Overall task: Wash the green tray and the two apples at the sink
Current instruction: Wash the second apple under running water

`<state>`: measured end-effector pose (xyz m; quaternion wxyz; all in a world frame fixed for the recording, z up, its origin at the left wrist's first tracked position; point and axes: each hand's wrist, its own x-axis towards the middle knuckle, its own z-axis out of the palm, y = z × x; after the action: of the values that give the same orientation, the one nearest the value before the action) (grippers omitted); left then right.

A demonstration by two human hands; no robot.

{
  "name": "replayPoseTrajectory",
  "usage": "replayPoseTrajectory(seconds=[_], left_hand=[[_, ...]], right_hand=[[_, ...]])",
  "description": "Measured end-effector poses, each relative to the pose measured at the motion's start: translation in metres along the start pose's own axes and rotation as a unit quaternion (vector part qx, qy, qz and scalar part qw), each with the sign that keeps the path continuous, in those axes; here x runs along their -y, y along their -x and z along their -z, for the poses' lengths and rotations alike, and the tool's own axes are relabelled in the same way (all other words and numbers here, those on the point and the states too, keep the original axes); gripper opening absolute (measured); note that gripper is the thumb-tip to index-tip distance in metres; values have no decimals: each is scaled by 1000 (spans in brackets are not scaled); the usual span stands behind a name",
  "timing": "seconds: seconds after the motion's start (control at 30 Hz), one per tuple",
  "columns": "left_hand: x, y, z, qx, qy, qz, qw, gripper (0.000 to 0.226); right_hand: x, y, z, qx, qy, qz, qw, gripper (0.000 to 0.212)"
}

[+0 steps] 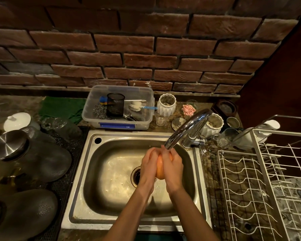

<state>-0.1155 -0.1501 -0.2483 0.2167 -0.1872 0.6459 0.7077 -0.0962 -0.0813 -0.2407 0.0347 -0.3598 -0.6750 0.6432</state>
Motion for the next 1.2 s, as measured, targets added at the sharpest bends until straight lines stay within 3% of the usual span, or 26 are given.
replayPoseTrajectory(seconds=[0.07,0.13,0.23,0.37,0.43,0.63,0.73,0.8,0.87,0.97,1.13,1.2], left_hand=[[-1,2,1,8,-65,-65,996,16],[-4,1,4,25,-147,-125,981,27],[-5,0,6,37,-182,-139,973,32],[-4,-1,4,-4,-121,-73,990,18],[-4,-1,2,-22,-85,-20,996,17],[-10,-4,10,5,14,149,989,24],[-13,2,16,52,49,246,967,41],[-8,5,19,87,57,256,961,48],[-3,9,21,115,23,227,967,45],[6,20,27,135,-27,209,968,41],[19,33,45,176,-3,323,930,43],[24,36,51,177,-6,338,924,43]], right_hand=[[3,-5,2,28,-84,-107,990,21],[8,-6,6,72,-168,-207,961,25],[11,-7,9,94,-183,-233,950,26],[6,-3,0,17,-18,-119,993,12],[1,0,0,-9,54,-43,998,20],[-19,14,7,58,168,38,983,46],[-32,25,11,80,239,118,961,51],[-40,29,12,78,234,138,959,53],[-45,28,15,59,182,95,977,50],[-44,21,22,71,108,-41,991,41],[-33,24,39,155,54,-262,951,46],[-31,31,46,184,45,-289,938,41]])
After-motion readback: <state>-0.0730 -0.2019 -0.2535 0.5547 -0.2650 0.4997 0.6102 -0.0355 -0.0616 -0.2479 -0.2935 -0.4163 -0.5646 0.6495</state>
